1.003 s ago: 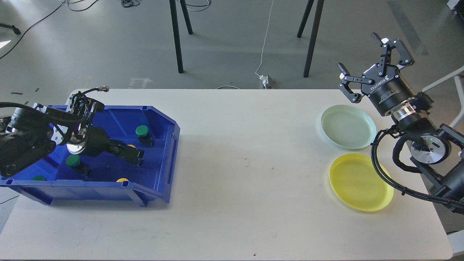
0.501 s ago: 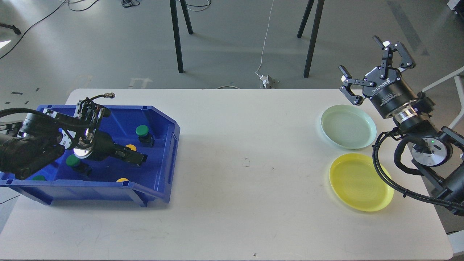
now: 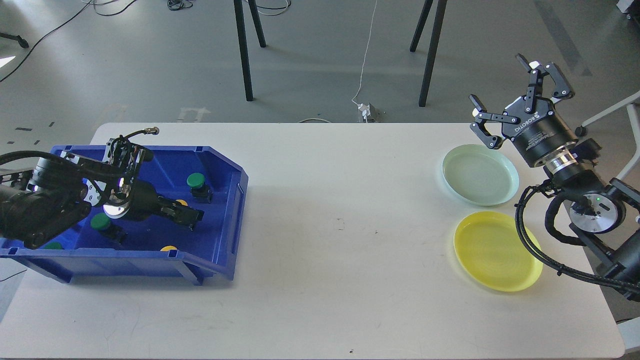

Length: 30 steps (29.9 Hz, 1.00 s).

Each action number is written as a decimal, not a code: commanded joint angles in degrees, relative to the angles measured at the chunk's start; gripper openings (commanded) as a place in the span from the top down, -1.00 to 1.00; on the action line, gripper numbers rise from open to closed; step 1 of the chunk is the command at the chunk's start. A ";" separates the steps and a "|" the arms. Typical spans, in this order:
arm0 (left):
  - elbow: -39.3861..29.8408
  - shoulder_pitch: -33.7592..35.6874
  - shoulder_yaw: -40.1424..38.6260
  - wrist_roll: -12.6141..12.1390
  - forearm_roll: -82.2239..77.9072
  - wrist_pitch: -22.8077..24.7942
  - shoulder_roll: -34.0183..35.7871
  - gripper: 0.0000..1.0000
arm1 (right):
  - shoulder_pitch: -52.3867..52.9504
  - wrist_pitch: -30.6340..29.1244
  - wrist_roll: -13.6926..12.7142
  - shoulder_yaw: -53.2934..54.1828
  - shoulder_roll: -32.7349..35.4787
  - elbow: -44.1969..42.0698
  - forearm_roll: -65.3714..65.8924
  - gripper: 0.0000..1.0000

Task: Pass button and place on color plate
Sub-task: 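Grasp a yellow-capped button in the bin with the left gripper, then lift the button and extend the left gripper toward the right gripper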

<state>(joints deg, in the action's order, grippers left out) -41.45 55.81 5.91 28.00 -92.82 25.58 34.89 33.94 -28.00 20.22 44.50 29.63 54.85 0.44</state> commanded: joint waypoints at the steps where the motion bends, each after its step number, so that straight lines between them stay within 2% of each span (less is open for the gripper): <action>1: -0.03 0.00 0.07 0.00 -0.16 -0.88 0.09 -0.10 | -0.01 0.00 0.09 0.06 -0.02 0.00 0.00 -0.99; 7: -0.03 -0.26 0.15 0.00 -0.34 -0.97 0.18 0.35 | -0.01 0.00 0.09 0.06 -0.01 0.09 -0.09 -0.99; 10: -0.03 -0.18 0.15 0.00 -0.34 -0.97 0.26 0.40 | -0.01 0.00 0.00 0.06 -0.10 0.09 -0.09 -0.99; 12: -0.03 -0.09 0.15 0.00 -0.34 -0.97 0.44 0.62 | -0.01 0.00 0.00 0.23 -0.10 0.09 -0.09 -0.99; 15: -0.21 0.09 0.15 0.00 -0.34 -0.97 0.79 0.80 | -0.01 0.00 0.00 0.32 -0.10 0.09 -0.09 -0.99; 18: -1.35 0.44 0.07 0.00 -0.34 -0.97 1.84 0.80 | -0.01 0.00 0.00 0.41 -0.10 0.09 -0.09 -0.99; 23: -7.84 1.23 -0.72 0.00 -0.17 -0.71 8.86 0.80 | -0.01 0.00 0.00 1.11 -0.28 0.09 0.00 -0.99; 27: -16.09 2.72 -2.12 0.00 0.27 -0.97 16.42 0.79 | -0.01 0.00 0.00 2.43 -0.54 0.00 -0.09 -0.99; 30: -25.84 2.64 -6.51 0.00 0.27 -0.97 24.14 0.79 | -0.01 0.00 0.00 2.52 -0.80 0.00 -0.09 -0.99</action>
<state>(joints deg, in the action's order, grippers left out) -58.67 58.40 3.12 27.99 -92.66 24.66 52.01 33.92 -28.00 20.23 46.87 29.04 54.86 0.38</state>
